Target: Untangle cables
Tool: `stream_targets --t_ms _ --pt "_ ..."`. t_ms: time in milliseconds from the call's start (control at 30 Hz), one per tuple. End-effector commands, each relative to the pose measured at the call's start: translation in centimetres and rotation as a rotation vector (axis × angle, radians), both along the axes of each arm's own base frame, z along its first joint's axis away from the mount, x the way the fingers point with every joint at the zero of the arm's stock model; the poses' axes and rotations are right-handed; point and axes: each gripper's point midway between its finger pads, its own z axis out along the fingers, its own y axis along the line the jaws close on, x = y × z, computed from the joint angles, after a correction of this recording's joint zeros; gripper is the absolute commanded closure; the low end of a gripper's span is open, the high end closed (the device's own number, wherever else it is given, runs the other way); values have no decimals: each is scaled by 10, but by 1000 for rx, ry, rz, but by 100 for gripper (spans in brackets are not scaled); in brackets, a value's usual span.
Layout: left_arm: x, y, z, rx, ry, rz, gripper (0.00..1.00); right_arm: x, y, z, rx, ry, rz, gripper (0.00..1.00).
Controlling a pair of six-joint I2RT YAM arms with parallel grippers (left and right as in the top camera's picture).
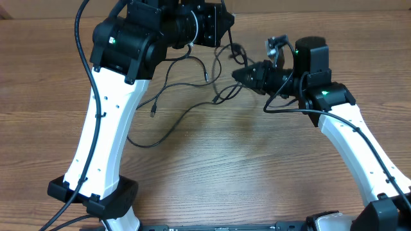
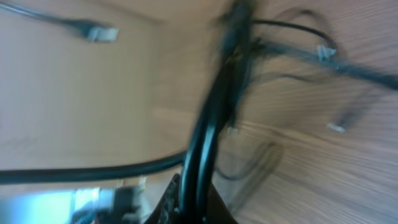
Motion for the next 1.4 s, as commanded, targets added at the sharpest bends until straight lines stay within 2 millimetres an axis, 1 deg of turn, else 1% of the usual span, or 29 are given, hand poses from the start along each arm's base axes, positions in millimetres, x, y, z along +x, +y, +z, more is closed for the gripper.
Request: stream_targets --t_ms 0,67,100,133,200,300,367,433,533,567,633,700,733,767,800,833,867,900,967,1000,1033,1100,1167,1200,1233,1267,1367 --pt "8 30 10 30 -44 81 96 16 -47 -38 -251 66 -252 96" --pt "20 57 3 72 -31 175 96 13 -79 -59 -397 123 -367 96" --pt "26 73 -1 95 -26 225 96 12 -94 -65 -459 137 -410 96" --pt "31 86 -3 112 -20 267 96 12 -104 -68 -503 135 -428 96" --pt "39 113 -6 128 -9 337 96 14 -115 -68 -543 111 -425 96" --pt "45 142 -7 127 5 399 96 21 -121 -63 -526 91 -442 96" --pt "47 158 -7 128 12 435 96 28 -117 -54 -474 60 -429 96" --pt "49 170 -9 131 21 460 96 37 -107 -41 -412 8 -399 96" --pt "51 188 -10 136 31 503 96 50 -92 -12 -332 -101 -350 96" --pt "50 191 -11 136 37 508 96 53 -87 -3 -304 -127 -333 96" --pt "48 190 -13 130 53 495 96 55 -72 18 -231 -184 -272 96" --pt "44 187 -17 133 72 486 96 49 -52 37 -161 -258 -150 96" --pt "42 186 -19 137 83 483 94 44 -43 42 -134 -279 -94 96" --pt "39 185 -23 145 102 480 78 36 -33 46 -107 -297 -26 96" --pt "37 185 -26 150 118 479 59 28 -25 47 -87 -311 37 92" --pt "34 186 -29 155 136 478 46 18 -18 47 -74 -324 105 87" --pt "31 186 -33 160 154 476 41 11 -15 43 -82 -324 143 81" --pt "28 186 -35 165 169 476 40 7 -15 37 -103 -318 162 81" --pt "23 186 -40 182 191 466 39 5 -21 24 -166 -299 161 81" --pt "21 186 -43 196 197 456 39 7 -28 14 -219 -271 129 81" --pt "19 187 -45 207 203 452 39 9 -36 6 -271 -250 96 84" --pt "15 194 -51 243 226 477 39 15 -56 -9 -384 -207 18 83" --pt "11 202 -58 289 248 512 39 18 -73 -21 -482 -172 -45 75" --pt "9 208 -61 316 260 532 39 18 -80 -25 -522 -157 -65 67" --pt "6 212 -64 338 271 548 39 17 -86 -29 -550 -144 -80 62" --pt "3 216 -67 363 286 563 39 15 -90 -32 -574 -130 -86 56" --pt "-7 222 -75 423 323 579 39 6 -93 -40 -618 -117 -35 44"
